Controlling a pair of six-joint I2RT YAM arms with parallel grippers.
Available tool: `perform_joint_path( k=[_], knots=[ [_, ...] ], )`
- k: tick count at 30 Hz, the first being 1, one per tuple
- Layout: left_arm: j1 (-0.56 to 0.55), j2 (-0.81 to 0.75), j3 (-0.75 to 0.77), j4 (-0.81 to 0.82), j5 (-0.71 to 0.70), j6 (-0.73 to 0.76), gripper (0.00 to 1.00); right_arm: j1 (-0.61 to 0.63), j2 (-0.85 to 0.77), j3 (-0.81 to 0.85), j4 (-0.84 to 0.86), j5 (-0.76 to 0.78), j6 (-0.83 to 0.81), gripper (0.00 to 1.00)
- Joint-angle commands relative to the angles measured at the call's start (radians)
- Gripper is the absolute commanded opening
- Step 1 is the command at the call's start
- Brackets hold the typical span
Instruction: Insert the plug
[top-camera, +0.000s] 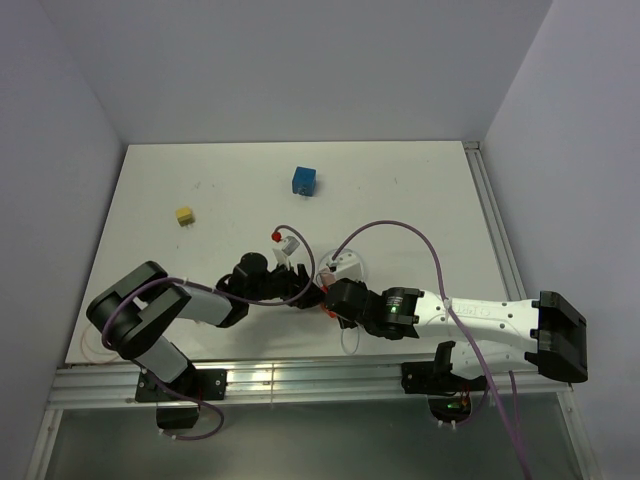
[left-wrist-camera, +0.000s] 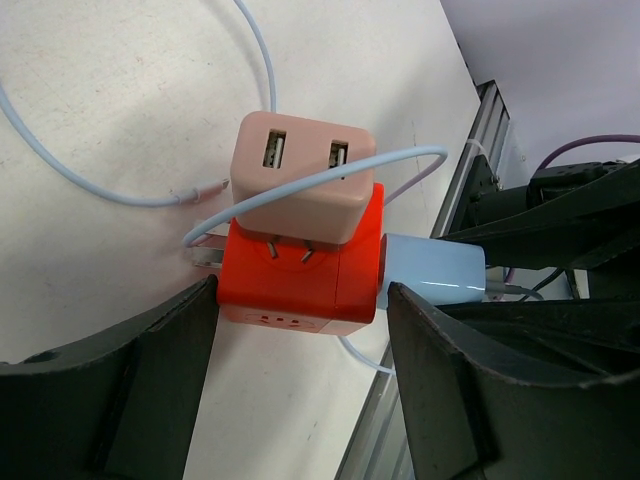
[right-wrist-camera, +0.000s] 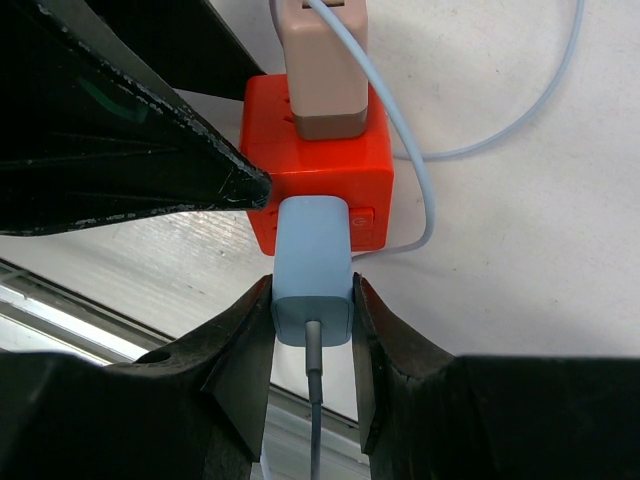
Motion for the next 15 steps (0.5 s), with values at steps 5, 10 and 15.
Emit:
perform_joint_path(
  k=[5, 10, 15],
  knots=[
    [-0.022, 0.023, 0.003, 0.077, 0.047, 0.004, 0.63, -0.006, -0.005, 0.019, 0.014, -0.008, 0.007, 0.00],
    [-0.025, 0.023, 0.003, 0.052, 0.032, 0.008, 0.33, -0.006, 0.001, 0.030, 0.002, -0.013, -0.008, 0.00],
    [-0.025, 0.048, 0.004, 0.041, 0.041, 0.008, 0.00, -0.006, 0.033, 0.051, -0.015, -0.022, -0.037, 0.00]
  ],
)
